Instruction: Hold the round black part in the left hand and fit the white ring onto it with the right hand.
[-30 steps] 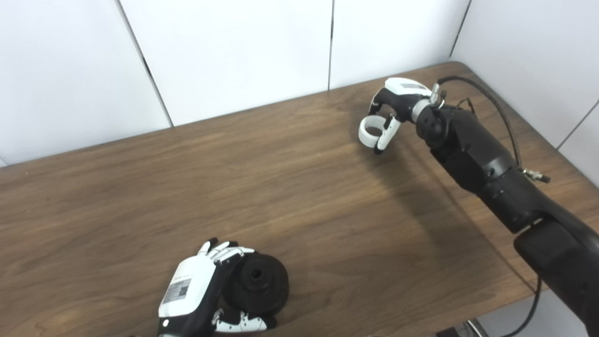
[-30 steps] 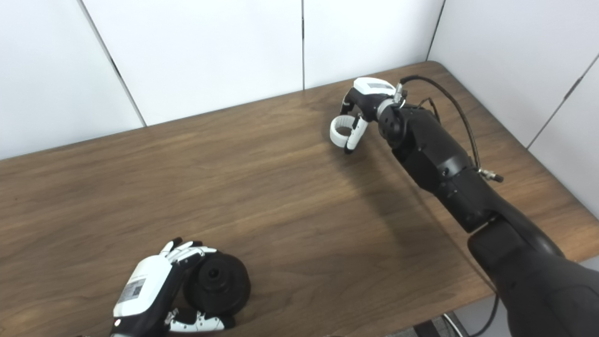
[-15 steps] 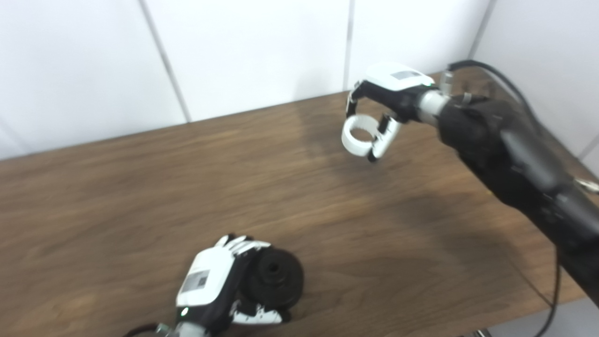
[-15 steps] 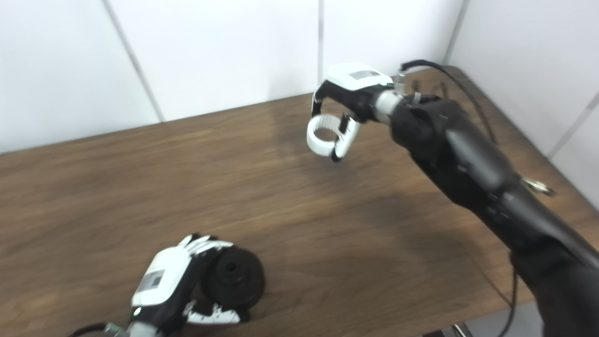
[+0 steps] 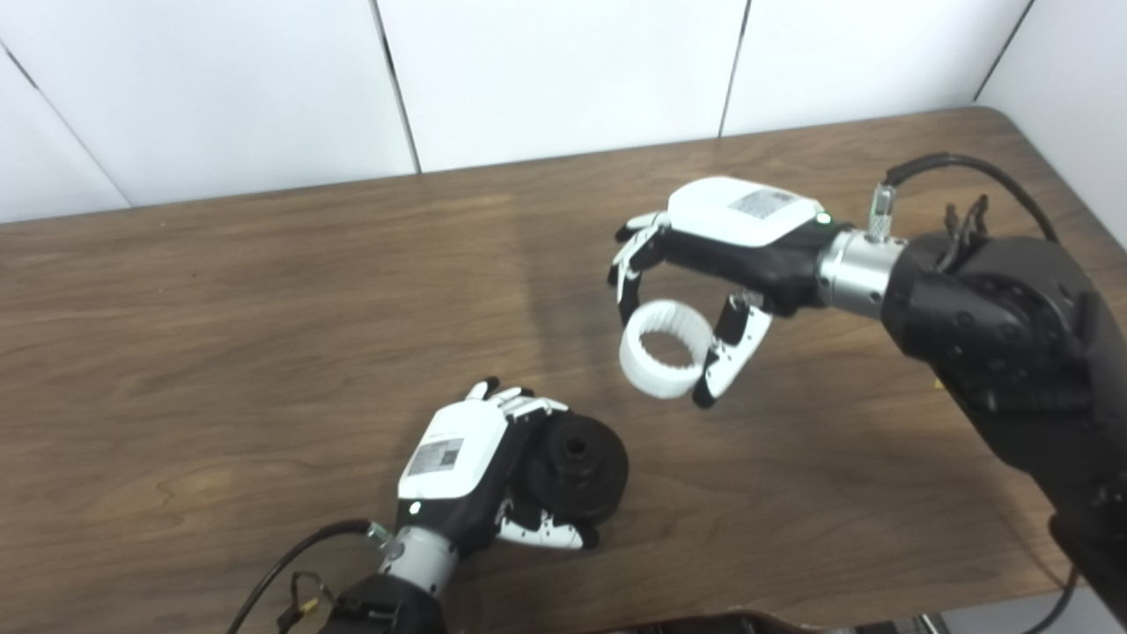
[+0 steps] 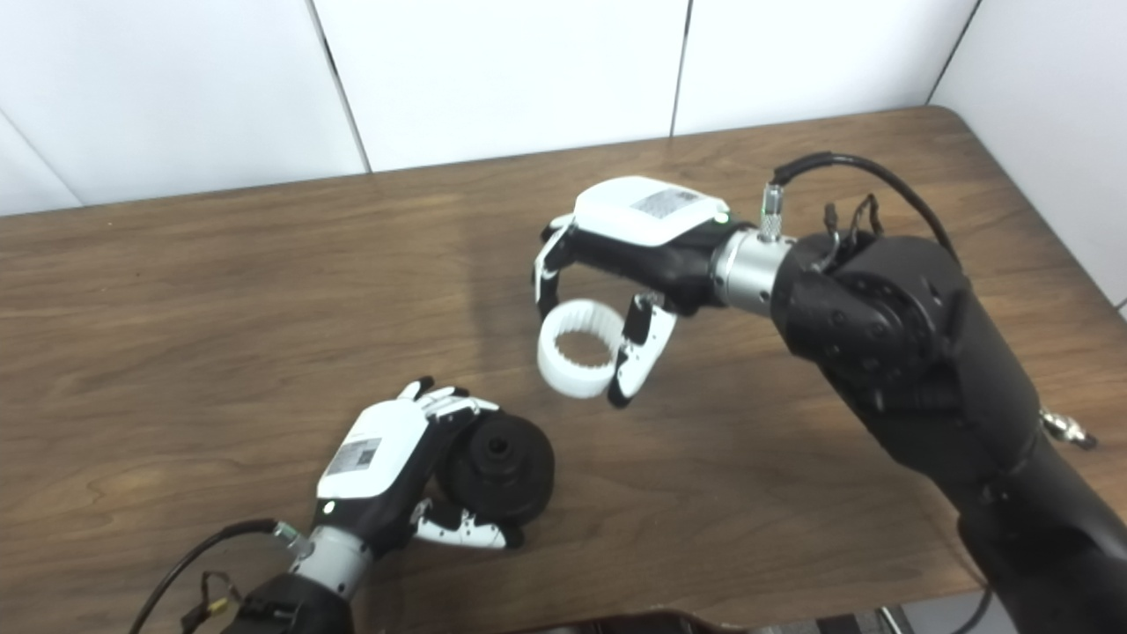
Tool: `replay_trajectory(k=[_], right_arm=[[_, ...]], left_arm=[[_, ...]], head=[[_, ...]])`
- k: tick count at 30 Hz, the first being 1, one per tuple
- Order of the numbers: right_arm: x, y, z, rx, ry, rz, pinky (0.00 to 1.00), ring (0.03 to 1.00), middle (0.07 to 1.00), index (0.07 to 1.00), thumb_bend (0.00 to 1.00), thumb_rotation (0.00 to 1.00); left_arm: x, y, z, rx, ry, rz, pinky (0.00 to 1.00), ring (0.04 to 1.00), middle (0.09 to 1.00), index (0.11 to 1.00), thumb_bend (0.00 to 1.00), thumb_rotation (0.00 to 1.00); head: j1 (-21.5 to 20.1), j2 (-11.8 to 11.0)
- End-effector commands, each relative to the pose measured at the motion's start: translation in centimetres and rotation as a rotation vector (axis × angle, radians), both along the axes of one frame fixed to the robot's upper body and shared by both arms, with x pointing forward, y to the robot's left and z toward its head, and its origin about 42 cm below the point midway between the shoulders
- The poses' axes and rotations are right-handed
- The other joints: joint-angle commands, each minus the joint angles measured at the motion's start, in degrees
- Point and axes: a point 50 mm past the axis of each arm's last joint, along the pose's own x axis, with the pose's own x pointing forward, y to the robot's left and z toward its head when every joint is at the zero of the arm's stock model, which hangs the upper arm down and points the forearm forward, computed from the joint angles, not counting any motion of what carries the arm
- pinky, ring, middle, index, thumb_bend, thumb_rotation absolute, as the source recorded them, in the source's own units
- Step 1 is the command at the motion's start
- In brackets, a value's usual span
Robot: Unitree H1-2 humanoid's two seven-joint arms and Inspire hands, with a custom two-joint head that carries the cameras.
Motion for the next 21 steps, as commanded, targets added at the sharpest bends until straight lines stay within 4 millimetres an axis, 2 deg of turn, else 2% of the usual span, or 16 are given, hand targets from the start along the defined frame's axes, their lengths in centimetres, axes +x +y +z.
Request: replay_trajectory(k=[1, 9, 21], right_arm=[[-0.6, 0.3, 1.5, 0.02, -0.062, 0.015, 0.87, 0.915, 0.781, 0.482, 0.52, 0.13], [-2.3, 1.5, 1.4, 0.036, -0.052, 0.065, 0.86, 0.92, 0.786, 0.483, 0.52, 0.13], [-2.7, 2.1, -0.3, 0.035, -0.026, 0.087, 0.85, 0.906, 0.768, 0.482, 0.52, 0.13]], left_arm=[[0.1, -1.0, 0.2, 0.002, 0.017, -0.035, 0.99, 0.881, 0.779, 0.482, 0.52, 0.05], [0.3, -1.2, 0.2, 0.0, 0.016, -0.036, 0.99, 0.881, 0.777, 0.481, 0.52, 0.05], [0.4, -1.5, 0.4, 0.001, 0.014, -0.034, 0.99, 0.881, 0.771, 0.481, 0.52, 0.05]], head=[[0.2, 0.3], [0.6, 1.1], [0.8, 1.7]])
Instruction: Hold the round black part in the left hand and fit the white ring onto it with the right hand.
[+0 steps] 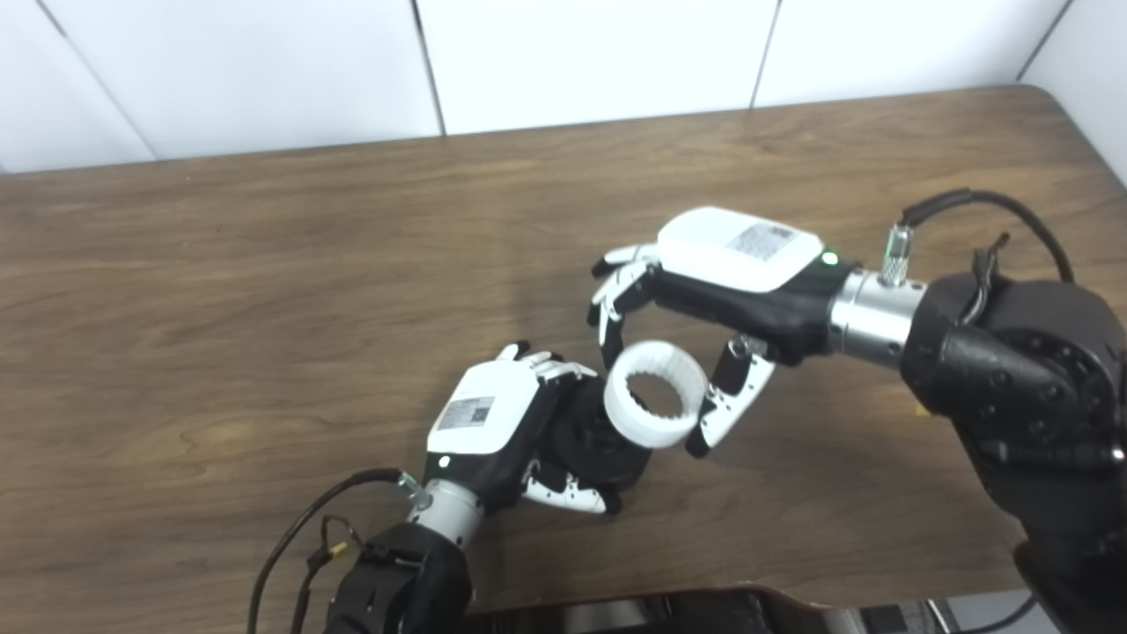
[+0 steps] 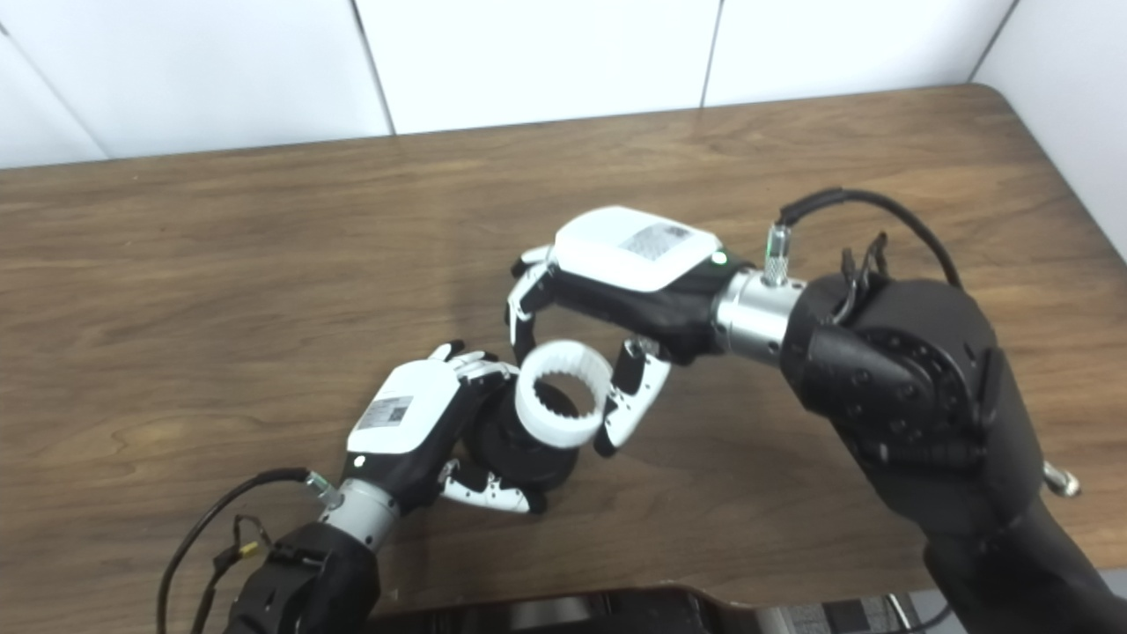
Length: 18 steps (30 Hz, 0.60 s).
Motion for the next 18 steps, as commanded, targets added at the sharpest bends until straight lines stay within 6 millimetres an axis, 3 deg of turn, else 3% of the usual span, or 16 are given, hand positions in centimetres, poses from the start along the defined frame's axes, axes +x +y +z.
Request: replay_trajectory(k=[1, 18], right_arm=[[0.2, 0.0, 0.5, 0.004, -0.06, 0.001, 0.85, 0.908, 0.769, 0.482, 0.52, 0.13], [0.2, 0.4, -2.6, -0.037, -0.065, 0.014, 0.86, 0.921, 0.778, 0.483, 0.52, 0.13]], left_arm=[[0.1, -0.9, 0.2, -0.003, 0.011, -0.029, 0.99, 0.881, 0.771, 0.481, 0.52, 0.05], [0.0, -1.1, 0.4, -0.012, 0.015, -0.034, 0.98, 0.879, 0.778, 0.481, 0.52, 0.05]], head=[[-0.1, 0.0], [-0.2, 0.1]])
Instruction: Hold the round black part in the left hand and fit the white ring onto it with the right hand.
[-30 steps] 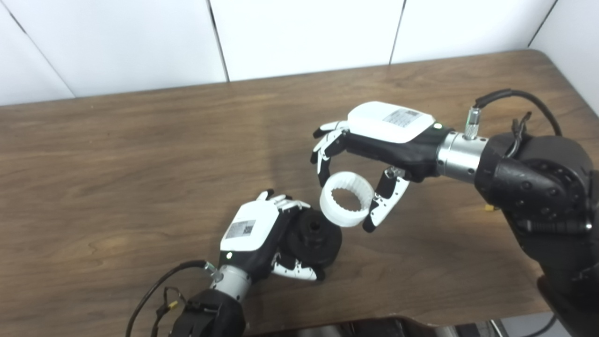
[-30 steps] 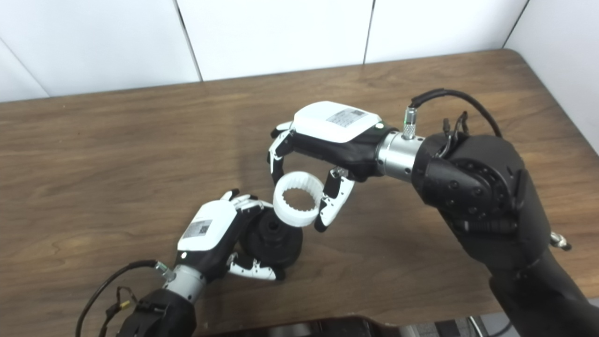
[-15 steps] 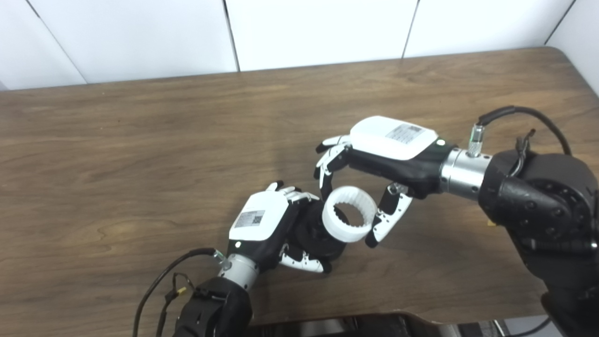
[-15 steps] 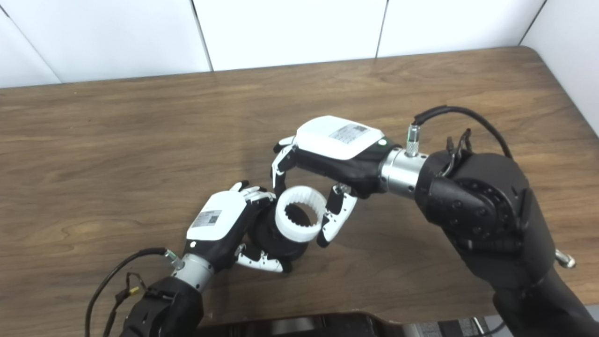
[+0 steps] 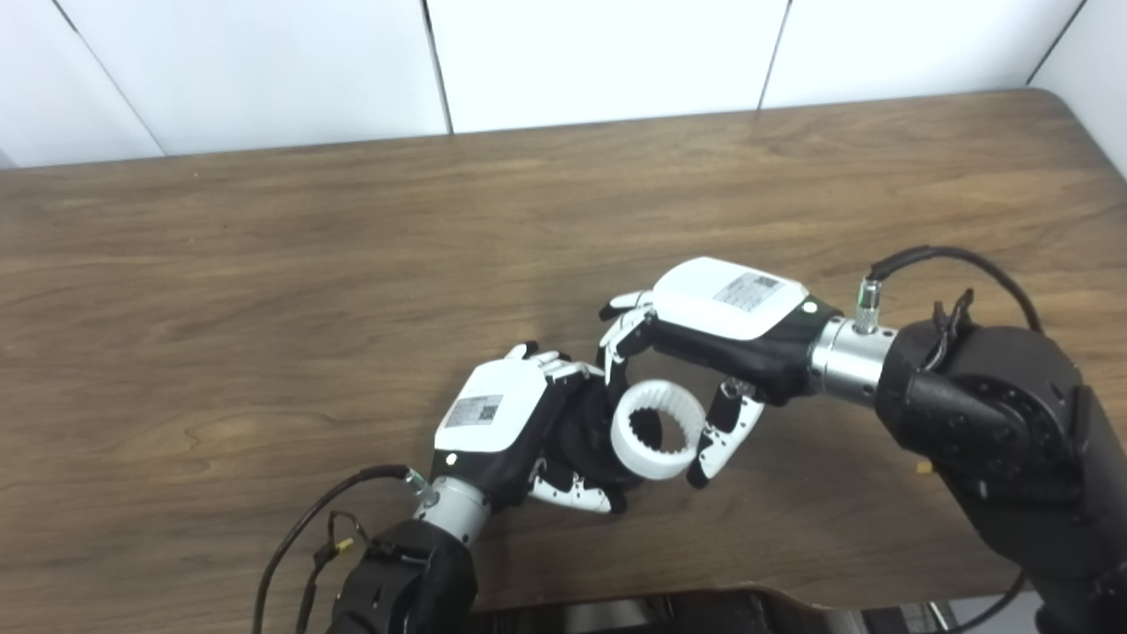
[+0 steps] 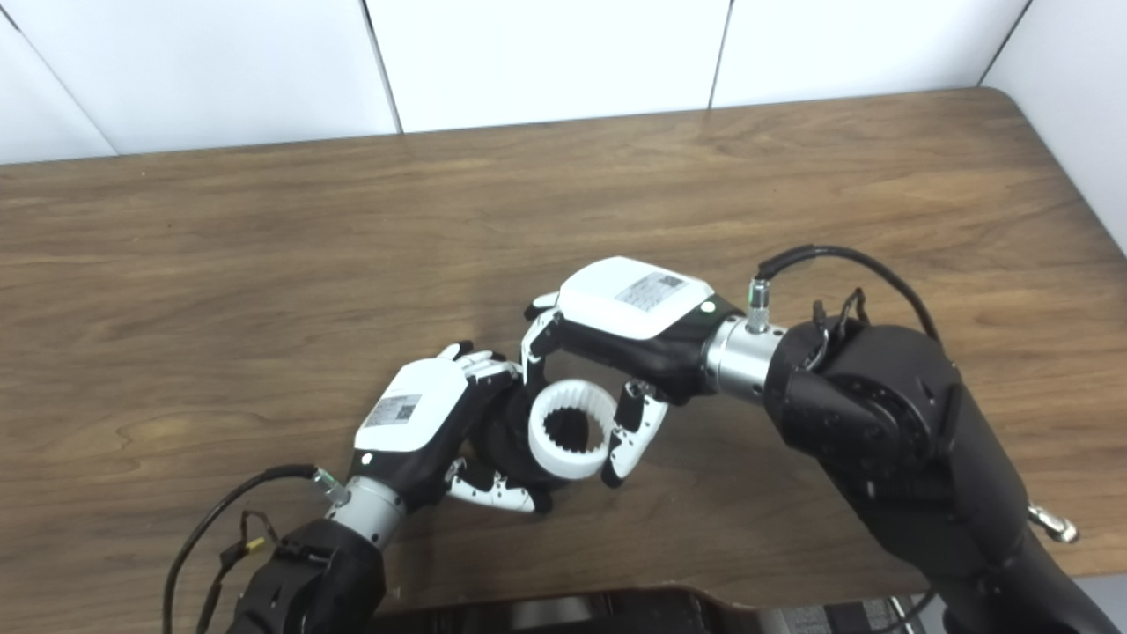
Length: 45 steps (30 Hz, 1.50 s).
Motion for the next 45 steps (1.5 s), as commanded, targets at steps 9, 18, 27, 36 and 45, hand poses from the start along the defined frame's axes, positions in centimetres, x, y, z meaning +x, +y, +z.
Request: replay_trajectory(k=[9, 18, 27, 36, 45], right_arm=[[1.0, 0.8, 0.2, -0.003, -0.084, -0.003, 0.86, 0.923, 0.781, 0.483, 0.52, 0.13], [1.7, 1.6, 0.1, 0.012, -0.098, 0.0, 0.87, 0.928, 0.79, 0.483, 0.52, 0.13], [1.6, 2.0, -0.4, -0.002, -0.11, -0.003, 0.98, 0.949, 0.832, 0.483, 0.52, 0.13], [1.4, 2.5, -0.8, -0.008, -0.121, -0.001, 0.98, 0.944, 0.836, 0.483, 0.52, 0.13], [1.3, 2.7, -1.4, -0.005, -0.112, -0.006, 1.0, 0.949, 0.836, 0.483, 0.52, 0.13]], left_arm=[[0.0, -1.0, 0.4, -0.012, 0.003, -0.027, 0.98, 0.878, 0.776, 0.481, 0.52, 0.05], [0.1, -1.1, 0.4, -0.006, 0.002, -0.028, 0.97, 0.874, 0.775, 0.481, 0.52, 0.05], [0.0, -1.2, 0.4, -0.011, 0.004, -0.027, 0.96, 0.874, 0.775, 0.481, 0.52, 0.05], [-0.2, -1.2, 0.7, -0.022, 0.007, -0.026, 0.97, 0.879, 0.776, 0.481, 0.52, 0.05], [-0.2, -1.1, 0.9, -0.031, 0.003, -0.025, 0.97, 0.873, 0.774, 0.481, 0.52, 0.05]], head=[[0.2, 0.0], [0.3, 0.0], [0.3, 0.2], [0.5, 0.8], [0.5, 1.0]])
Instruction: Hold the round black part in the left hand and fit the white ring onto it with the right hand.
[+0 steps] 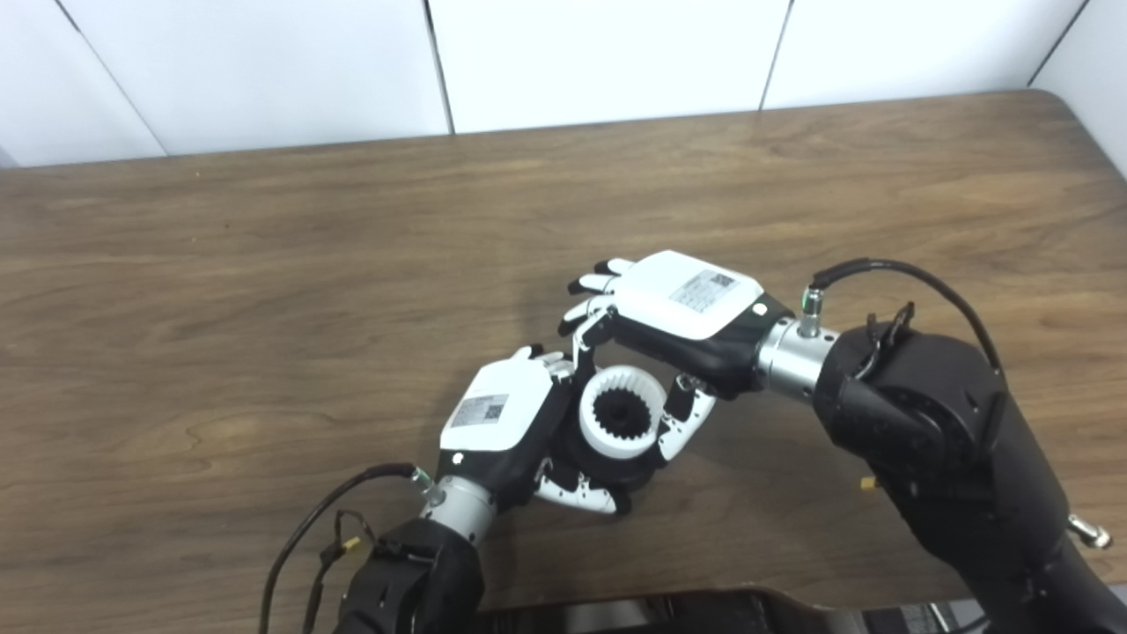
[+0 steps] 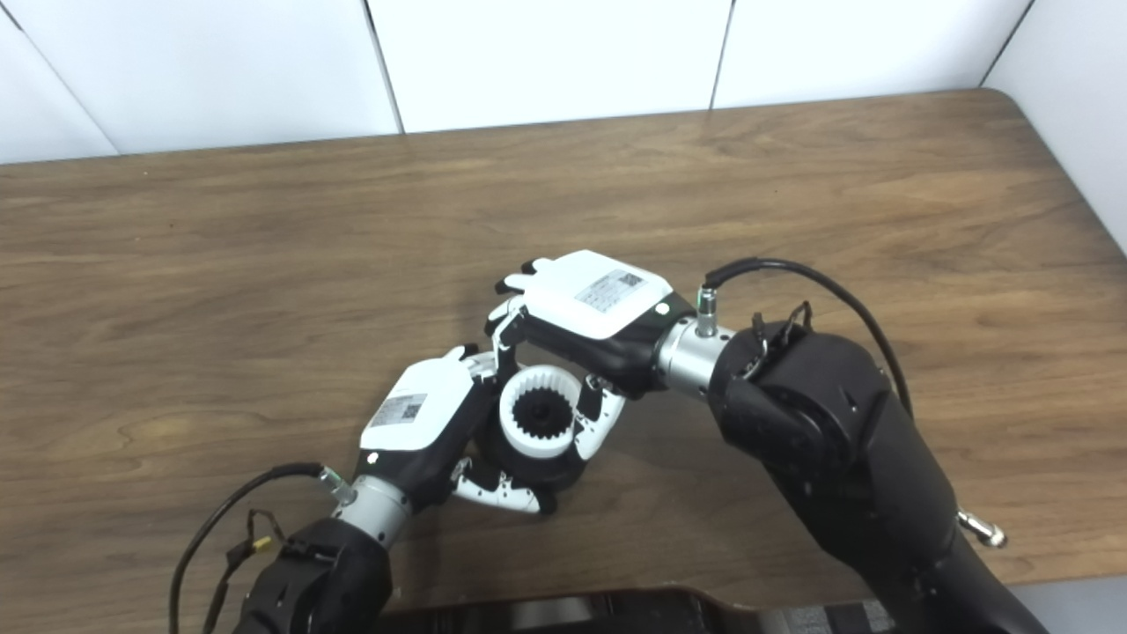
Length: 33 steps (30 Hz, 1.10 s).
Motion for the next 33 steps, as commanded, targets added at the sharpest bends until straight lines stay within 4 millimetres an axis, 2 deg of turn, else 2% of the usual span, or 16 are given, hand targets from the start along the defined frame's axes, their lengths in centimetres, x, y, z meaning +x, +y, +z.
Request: replay_trajectory(k=[1, 23, 30, 32, 33], right_arm=[[0.1, 0.2, 0.3, 0.004, -0.031, 0.015, 1.0, 0.95, 0.838, 0.484, 0.52, 0.13], [0.8, -0.8, -1.7, -0.008, 0.011, -0.024, 1.0, 0.939, 0.847, 0.484, 0.52, 0.13], [0.7, -0.7, -1.6, -0.012, 0.016, -0.039, 1.0, 0.942, 0.85, 0.492, 0.52, 0.15], [0.7, -0.8, -1.2, -0.013, 0.019, -0.042, 1.0, 0.944, 0.863, 0.645, 0.85, 0.29], [0.7, -0.7, -1.0, -0.011, 0.02, -0.042, 1.0, 0.946, 0.869, 0.68, 0.91, 0.34]], left_arm=[[-0.2, -0.7, 0.7, -0.027, -0.009, -0.025, 0.97, 0.873, 0.775, 0.481, 0.52, 0.05], [-0.3, -0.6, 1.2, -0.034, -0.015, -0.024, 0.96, 0.87, 0.774, 0.481, 0.52, 0.05], [-0.3, -0.6, 1.3, -0.031, -0.009, -0.023, 0.97, 0.875, 0.776, 0.481, 0.52, 0.05], [-0.3, -0.6, 1.3, -0.032, -0.009, -0.023, 0.97, 0.874, 0.774, 0.481, 0.52, 0.05], [-0.3, -0.5, 1.2, -0.03, -0.012, -0.024, 0.97, 0.874, 0.772, 0.481, 0.52, 0.05]], head=[[0.0, 0.1], [-0.7, 1.1], [-0.8, 1.4], [-0.8, 1.4], [-0.4, 1.2]])
